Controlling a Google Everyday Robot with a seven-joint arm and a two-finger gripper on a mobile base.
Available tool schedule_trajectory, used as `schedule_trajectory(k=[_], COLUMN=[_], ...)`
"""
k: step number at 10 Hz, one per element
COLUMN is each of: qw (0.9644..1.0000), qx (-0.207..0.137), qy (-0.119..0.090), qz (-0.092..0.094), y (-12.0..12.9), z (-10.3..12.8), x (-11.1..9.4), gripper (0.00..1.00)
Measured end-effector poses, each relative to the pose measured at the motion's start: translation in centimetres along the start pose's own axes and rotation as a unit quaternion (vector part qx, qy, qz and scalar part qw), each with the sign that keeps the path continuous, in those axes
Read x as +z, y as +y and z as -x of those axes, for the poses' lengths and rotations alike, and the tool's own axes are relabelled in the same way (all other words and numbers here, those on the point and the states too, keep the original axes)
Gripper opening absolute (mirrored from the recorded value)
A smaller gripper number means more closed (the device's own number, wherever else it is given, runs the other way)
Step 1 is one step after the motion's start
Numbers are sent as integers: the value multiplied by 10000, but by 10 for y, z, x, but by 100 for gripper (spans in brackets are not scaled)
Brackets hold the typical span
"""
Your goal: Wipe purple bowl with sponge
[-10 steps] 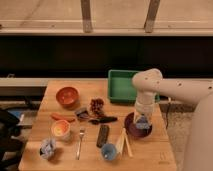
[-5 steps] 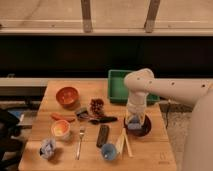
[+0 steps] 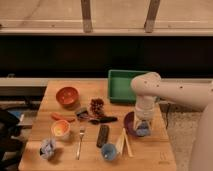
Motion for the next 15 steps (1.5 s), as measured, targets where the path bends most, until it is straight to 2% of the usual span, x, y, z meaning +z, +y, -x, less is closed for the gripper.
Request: schedule_trajectory(k=[3, 5, 7, 9, 11, 13, 15], qw=[9999, 9996, 9989, 9988, 9987, 9981, 9970], qx=[107, -16, -215, -389, -358, -186, 76], qy=[-128, -287, -405, -246, -17, 215, 355], qz=[15, -13, -10, -179, -374, -552, -683], y=[-12, 5, 37, 63, 68, 47, 11], z=[24, 33, 37, 22, 4, -1, 2], x=[-9, -19, -30, -26, -19, -10, -3], gripper=[9, 9, 9, 9, 9, 9, 9])
